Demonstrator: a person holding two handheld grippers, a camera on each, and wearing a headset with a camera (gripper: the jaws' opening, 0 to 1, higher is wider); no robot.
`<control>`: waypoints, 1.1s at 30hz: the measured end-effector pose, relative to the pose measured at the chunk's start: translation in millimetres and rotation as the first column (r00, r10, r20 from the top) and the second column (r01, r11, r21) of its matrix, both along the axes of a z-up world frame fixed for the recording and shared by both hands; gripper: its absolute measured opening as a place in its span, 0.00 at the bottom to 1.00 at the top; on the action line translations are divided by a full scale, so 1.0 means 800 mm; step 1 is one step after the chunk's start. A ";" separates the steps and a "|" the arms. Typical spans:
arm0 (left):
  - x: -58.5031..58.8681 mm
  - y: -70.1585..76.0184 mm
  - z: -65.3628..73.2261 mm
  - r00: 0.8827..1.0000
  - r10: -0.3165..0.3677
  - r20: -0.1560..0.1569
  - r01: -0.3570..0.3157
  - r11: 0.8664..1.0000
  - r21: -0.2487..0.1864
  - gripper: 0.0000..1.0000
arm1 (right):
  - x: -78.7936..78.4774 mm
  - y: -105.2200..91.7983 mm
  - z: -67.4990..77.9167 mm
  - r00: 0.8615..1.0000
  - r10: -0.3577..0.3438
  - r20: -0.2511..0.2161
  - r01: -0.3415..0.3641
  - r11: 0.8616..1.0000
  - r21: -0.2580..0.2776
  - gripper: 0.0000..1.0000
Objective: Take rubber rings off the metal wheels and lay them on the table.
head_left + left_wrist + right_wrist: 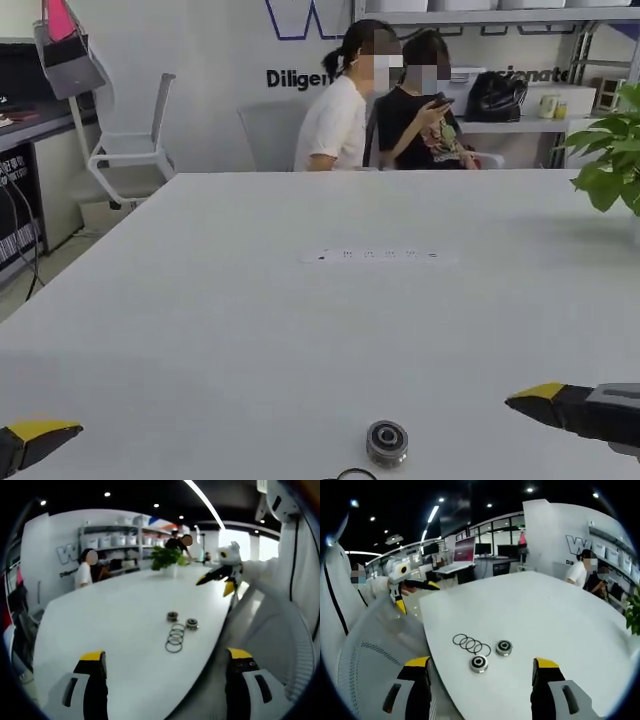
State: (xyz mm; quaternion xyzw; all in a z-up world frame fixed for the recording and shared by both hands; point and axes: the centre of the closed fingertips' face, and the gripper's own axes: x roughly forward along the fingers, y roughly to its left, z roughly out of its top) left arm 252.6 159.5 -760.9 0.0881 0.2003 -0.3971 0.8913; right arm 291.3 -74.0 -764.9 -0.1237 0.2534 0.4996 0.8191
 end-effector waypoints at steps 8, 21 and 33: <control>0.000 -0.004 -0.010 1.000 0.006 -0.023 -0.006 1.000 -0.029 1.00 | -0.010 -0.025 -0.022 0.995 -0.089 -0.040 0.089 0.996 -0.006 0.89; 0.000 0.001 -0.021 0.995 0.052 -0.088 -0.057 0.997 -0.050 1.00 | -0.022 -0.061 -0.059 0.977 -0.189 -0.101 0.181 0.980 -0.077 0.98; 0.003 0.008 -0.020 0.993 0.089 -0.073 -0.092 0.995 -0.030 1.00 | -0.036 -0.066 -0.063 0.973 -0.187 -0.134 0.174 0.979 -0.104 0.99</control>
